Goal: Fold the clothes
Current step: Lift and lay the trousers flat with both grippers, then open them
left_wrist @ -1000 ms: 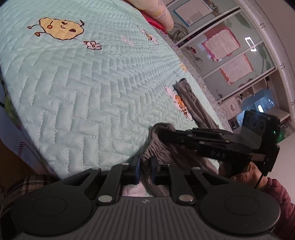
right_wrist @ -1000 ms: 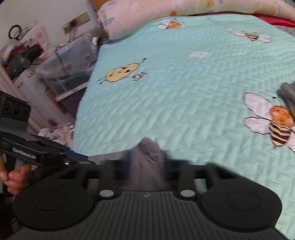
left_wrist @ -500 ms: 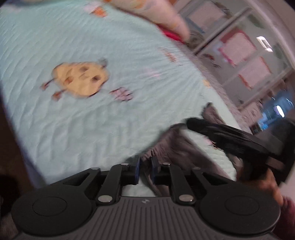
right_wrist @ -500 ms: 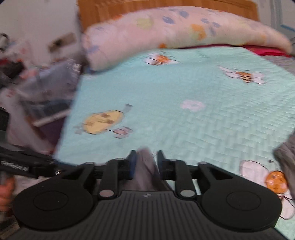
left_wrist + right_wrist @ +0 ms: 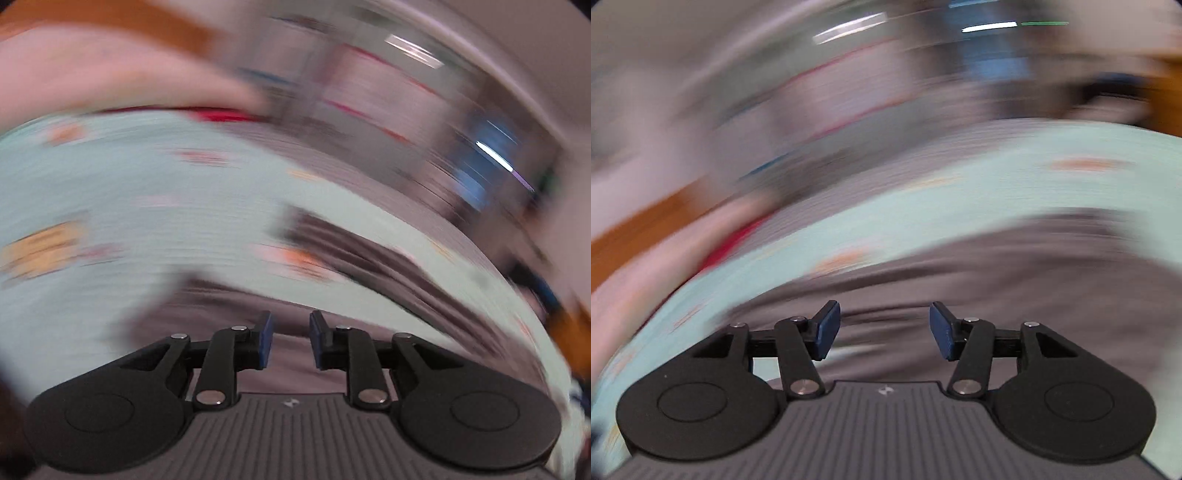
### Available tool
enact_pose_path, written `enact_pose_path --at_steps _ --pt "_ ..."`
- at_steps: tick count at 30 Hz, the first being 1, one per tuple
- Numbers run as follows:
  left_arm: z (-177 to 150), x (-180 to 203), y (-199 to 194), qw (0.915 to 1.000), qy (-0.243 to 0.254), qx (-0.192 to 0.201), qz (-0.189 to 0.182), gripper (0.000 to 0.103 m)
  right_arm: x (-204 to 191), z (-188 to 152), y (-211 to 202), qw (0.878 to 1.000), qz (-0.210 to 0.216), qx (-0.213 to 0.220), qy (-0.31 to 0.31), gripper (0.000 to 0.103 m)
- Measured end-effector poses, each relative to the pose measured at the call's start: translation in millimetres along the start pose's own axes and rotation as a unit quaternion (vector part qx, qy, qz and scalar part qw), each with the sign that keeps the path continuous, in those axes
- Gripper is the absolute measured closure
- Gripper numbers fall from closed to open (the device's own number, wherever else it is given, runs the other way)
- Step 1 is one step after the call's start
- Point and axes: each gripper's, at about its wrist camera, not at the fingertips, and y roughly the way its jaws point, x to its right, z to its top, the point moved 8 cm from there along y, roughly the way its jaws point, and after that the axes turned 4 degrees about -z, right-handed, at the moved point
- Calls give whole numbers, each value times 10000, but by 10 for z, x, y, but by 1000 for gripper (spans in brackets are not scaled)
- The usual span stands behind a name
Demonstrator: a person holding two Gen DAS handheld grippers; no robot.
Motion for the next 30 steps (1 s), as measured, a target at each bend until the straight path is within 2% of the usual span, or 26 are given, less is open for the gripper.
enact_pose_path --at_steps 1,3,4,6,8,10,11,12,15,18,20,22,23,25,26,27,28,30 --pt "-59 313 168 9988 307 -178 -336 76 453 71 -84 9981 -505 114 334 40" --pt "-189 932 490 9893 913 -534 -1001 76 1143 97 -88 9889 -969 20 1123 38" --pt "-258 1238 645 9811 1214 -710 -1331 76 1372 77 -24 9839 -965 -107 1497 38" --pt "-410 1752 948 9668 1685 -957 -1666 76 1553 -1 229 9774 -595 -467 1976 38" --pt "-580 2131 1233 9521 1878 -1234 -2073 76 1601 0 400 9721 -376 -456 2268 38" --pt "-770 2352 1514 9416 1951 -1629 -2211 76 1613 30 534 9675 -221 -423 2481 36" --pt "-879 2393 1599 9389 1984 -1756 -2197 76 1543 31 587 9677 -148 -486 2468 37" --pt "-989 2431 1682 9362 2016 -1880 -2179 76 1496 23 624 9686 -68 -583 2415 43" --pt "-1272 2534 1721 9193 1965 -2313 -2504 76 1464 0 701 9694 147 -891 2285 89" --pt "-1453 2599 1642 9011 2095 -2560 -2805 76 1562 56 634 9672 187 -841 2389 91" --pt "-1486 2588 1625 8970 2093 -2615 -2886 76 1637 62 620 9704 38 -872 2253 91" --pt "-1467 2588 1598 8968 1971 -2680 -2917 76 1712 60 617 9739 -152 -925 2065 90" --pt "-1436 2580 1584 9042 1985 -2588 -2756 76 1727 58 637 9745 -146 -950 2027 89" --pt "-1295 2559 1493 9237 2051 -2156 -2411 76 1718 65 632 9726 72 -948 2120 79" --pt "-1256 2601 1378 9229 2189 -1959 -2488 75 1722 70 588 9705 146 -882 2238 74" --pt "-1219 2646 1260 9212 2330 -1762 -2571 73 1714 60 494 9689 206 -781 2340 61" --pt "-1245 2725 1132 9127 2597 -1663 -2682 70 1696 40 380 9678 273 -683 2407 48" --pt "-1452 2868 946 8866 3329 -1666 -2746 67 1616 -25 189 9658 475 -610 2474 43"
